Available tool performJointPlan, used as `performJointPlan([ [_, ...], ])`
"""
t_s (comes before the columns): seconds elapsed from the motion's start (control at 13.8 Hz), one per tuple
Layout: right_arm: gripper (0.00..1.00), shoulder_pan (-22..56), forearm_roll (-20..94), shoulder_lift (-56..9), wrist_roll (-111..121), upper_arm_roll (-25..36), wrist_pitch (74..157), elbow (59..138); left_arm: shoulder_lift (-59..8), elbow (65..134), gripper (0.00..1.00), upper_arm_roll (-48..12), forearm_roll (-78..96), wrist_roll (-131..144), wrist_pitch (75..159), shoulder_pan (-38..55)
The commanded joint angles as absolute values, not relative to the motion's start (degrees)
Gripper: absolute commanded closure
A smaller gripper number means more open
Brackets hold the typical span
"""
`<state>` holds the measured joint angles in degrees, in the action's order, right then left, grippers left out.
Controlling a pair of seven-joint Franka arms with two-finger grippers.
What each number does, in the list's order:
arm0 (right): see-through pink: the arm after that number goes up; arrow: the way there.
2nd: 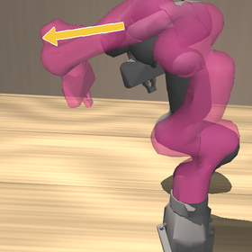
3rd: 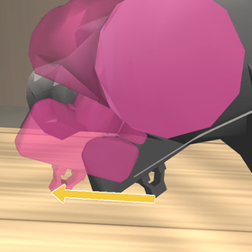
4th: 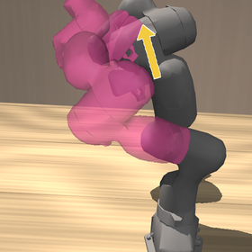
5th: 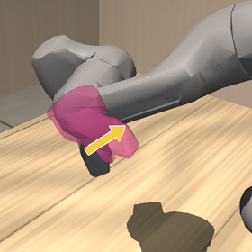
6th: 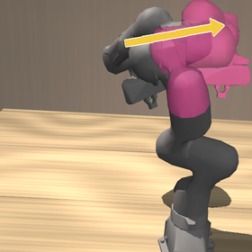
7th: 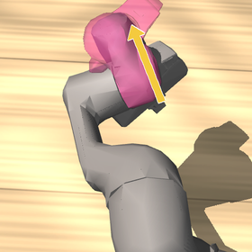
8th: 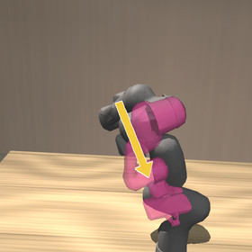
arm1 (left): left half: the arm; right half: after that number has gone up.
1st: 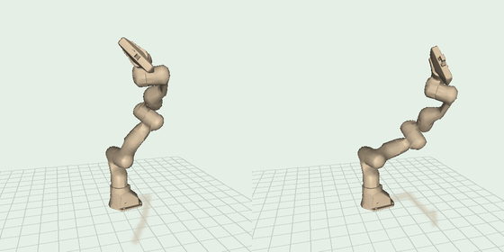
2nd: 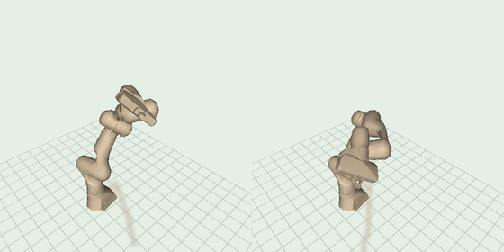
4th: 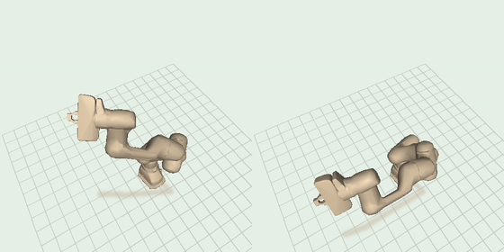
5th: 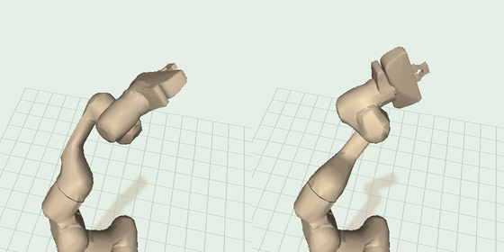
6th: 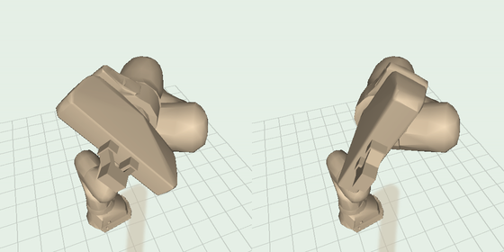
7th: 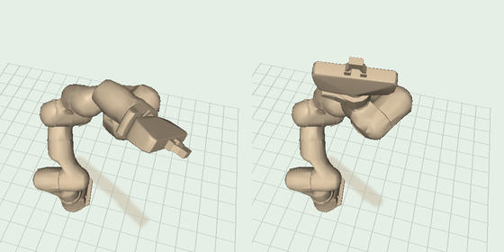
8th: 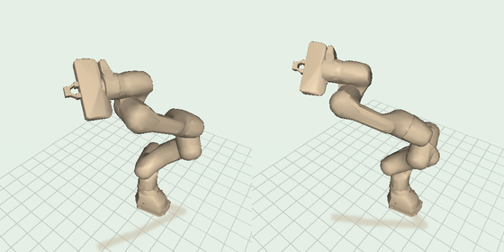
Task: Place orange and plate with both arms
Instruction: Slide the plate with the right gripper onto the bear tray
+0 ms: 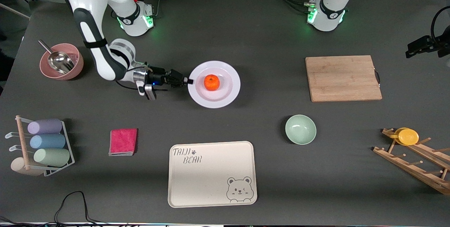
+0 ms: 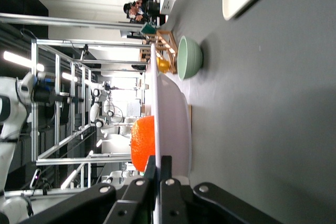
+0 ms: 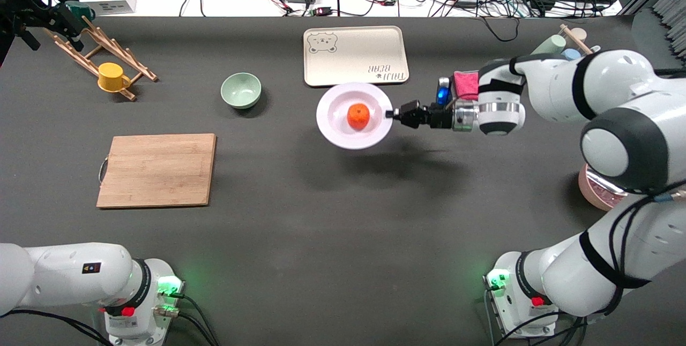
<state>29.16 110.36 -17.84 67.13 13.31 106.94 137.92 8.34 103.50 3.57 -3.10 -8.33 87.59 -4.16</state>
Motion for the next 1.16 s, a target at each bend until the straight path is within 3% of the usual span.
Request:
performJointPlan([
  [0.0,1.00,28.83,108.99,-25.90,59.96,13.62,106.17,124.50,9.49,104.24,0.00,4.57,-3.08,-9.05,87.71,-2.64],
  [0.58,1.00,24.70,106.96,-47.70,42.29,15.91,106.17,87.05,9.67,106.00,0.00,0.53,-3.08,-5.19,89.64,-1.67],
  [1.09,1.00,24.08,108.28,-55.36,41.48,16.00,106.35,79.63,9.76,108.01,0.00,0.44,-3.08,-5.19,91.67,-1.67],
])
